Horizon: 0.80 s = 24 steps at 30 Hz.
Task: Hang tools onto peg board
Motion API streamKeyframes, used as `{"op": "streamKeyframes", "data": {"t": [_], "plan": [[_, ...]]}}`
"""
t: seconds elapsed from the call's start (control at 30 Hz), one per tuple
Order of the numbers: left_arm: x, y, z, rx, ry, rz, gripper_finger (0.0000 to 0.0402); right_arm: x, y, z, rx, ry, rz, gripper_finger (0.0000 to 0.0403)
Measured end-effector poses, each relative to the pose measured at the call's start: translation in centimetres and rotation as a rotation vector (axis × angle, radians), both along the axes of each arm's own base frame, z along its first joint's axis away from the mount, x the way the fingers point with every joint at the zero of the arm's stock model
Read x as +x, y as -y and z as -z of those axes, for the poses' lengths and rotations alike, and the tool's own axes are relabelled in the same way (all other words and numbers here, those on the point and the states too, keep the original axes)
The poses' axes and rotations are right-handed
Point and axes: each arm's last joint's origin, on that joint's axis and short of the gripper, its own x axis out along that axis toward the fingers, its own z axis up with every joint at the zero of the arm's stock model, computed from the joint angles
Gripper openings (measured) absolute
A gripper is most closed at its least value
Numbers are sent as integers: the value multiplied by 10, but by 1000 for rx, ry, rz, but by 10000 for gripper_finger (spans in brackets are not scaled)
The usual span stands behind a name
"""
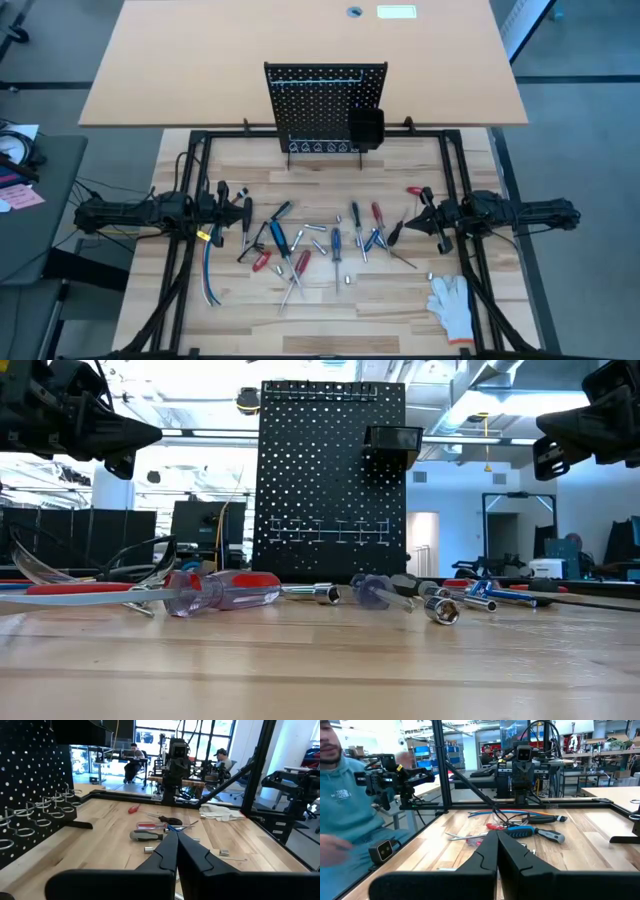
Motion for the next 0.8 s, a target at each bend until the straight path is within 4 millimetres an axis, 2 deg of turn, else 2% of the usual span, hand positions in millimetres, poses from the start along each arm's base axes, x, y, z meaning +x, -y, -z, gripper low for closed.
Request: {"op": "streamKeyframes", "data": {"t": [0.7, 0.8], "plan": [[0, 0, 0, 0, 0, 0, 0, 0, 0, -1, -26, 12, 7, 8], [0, 0, 0, 4, 0, 0, 0, 0, 0, -4, 65, 24, -4, 8]]}}
